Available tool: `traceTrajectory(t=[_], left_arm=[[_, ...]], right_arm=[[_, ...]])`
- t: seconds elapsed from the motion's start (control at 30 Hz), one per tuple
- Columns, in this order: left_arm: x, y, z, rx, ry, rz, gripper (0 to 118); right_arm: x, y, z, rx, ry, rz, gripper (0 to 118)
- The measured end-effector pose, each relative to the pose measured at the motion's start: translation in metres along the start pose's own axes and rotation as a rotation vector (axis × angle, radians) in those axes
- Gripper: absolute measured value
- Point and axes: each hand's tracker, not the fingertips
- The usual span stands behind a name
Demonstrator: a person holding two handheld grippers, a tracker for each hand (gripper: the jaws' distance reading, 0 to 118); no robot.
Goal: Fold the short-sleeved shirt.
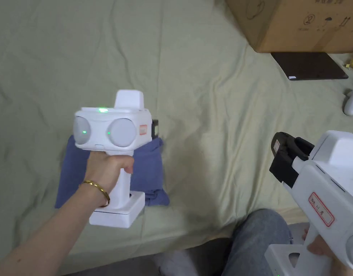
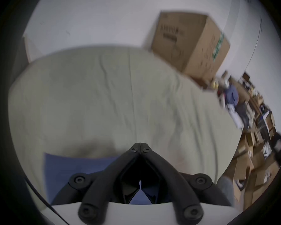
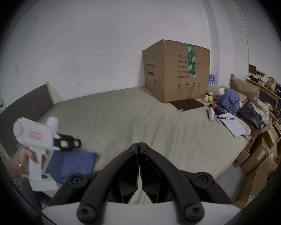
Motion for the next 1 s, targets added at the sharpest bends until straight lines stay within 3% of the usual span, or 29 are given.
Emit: traceTrajectory(t=[0.2, 0.33, 0.37, 0.53, 0.7, 0.83, 0.93, 1.0], left_arm=[[-0.048, 0.012, 0.112, 0.342, 0.163, 0.0, 0], [-0.078, 0.001, 0.156, 0.444, 0.299, -0.006, 0], [-0.086, -0.007, 0.164, 0.393, 0.293, 0.016, 0], [-0.116, -0.028, 0.193, 0.412, 0.387, 0.077, 0], [-0.144, -0.045, 0.193, 0.366, 0.399, 0.134, 0], [-0.147, -0.048, 0.191, 0.332, 0.393, 0.146, 0], [-0.15, -0.046, 0.188, 0.316, 0.375, 0.142, 0], [-0.156, -0.044, 0.186, 0.308, 0.339, 0.144, 19]], right_arm=[[-0.045, 0.025, -0.01, 0.076, 0.116, 0.021, 0], [-0.094, 0.037, -0.028, 0.098, 0.215, 0.039, 0], [-0.108, 0.037, -0.035, 0.101, 0.241, 0.046, 0], [-0.171, 0.004, -0.093, -0.017, 0.352, 0.064, 0], [-0.213, -0.059, -0.148, -0.222, 0.312, 0.155, 0], [-0.22, -0.103, -0.174, -0.386, 0.25, 0.173, 0], [-0.22, -0.105, -0.16, -0.348, 0.245, 0.185, 0], [-0.224, -0.104, -0.162, -0.356, 0.243, 0.223, 0]])
